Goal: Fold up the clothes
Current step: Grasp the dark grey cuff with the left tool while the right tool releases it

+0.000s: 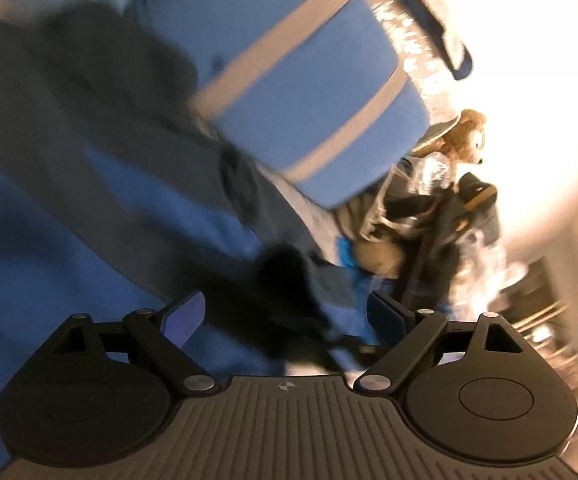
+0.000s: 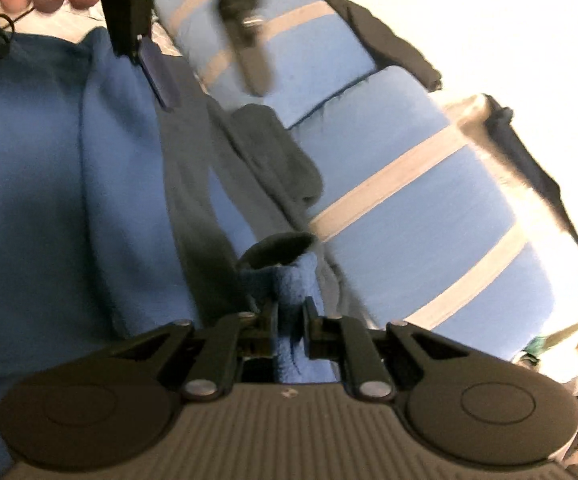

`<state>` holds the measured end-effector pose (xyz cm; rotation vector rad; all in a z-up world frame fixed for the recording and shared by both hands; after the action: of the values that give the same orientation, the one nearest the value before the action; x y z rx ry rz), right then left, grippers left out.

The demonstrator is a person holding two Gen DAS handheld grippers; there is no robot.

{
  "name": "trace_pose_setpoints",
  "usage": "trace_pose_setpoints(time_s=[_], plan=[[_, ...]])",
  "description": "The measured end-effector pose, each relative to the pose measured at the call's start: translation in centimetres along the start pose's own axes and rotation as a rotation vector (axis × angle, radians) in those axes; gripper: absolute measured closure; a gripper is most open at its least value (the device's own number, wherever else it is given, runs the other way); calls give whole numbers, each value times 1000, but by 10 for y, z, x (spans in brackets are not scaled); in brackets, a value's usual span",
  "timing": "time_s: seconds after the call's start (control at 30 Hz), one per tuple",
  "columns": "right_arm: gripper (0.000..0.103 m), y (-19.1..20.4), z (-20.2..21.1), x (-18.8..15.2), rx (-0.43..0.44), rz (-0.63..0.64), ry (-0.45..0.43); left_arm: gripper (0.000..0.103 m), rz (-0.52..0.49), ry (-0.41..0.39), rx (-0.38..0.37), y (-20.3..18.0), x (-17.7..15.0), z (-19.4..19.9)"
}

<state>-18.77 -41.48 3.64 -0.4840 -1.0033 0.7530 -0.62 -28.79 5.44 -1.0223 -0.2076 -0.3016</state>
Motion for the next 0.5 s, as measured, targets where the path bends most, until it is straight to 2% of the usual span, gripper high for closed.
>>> trace_pose_setpoints(time_s=[0.1, 0.23, 0.37, 0.47, 0.5], plan=[[92, 1, 2, 1, -38, -7, -8, 14, 149, 80, -59, 3, -2, -30], [92, 2, 1, 2, -61, -10, -25, 15, 222, 133, -114, 6, -4, -62], [92, 2, 0, 4, -70, -16, -39, 16, 277, 142, -134, 9, -8, -81], [92, 2, 1, 3, -78, -10, -50, 23, 294, 138, -125, 10, -9, -85], [92, 1, 1, 4, -82, -8, -55, 31, 300, 136, -123, 10, -9, -86]])
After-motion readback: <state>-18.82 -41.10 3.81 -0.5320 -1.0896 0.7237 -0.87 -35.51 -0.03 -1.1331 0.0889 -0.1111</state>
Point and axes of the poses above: each gripper's, at about its wrist camera, not at the fingertips, and z roughly against the way its jaws point, y to its left, x to its top, the point moved 3 cm from there along -z, roughly the way its jaws point, and after that the axes turned 2 degrees about y, right-handed, at the moved point
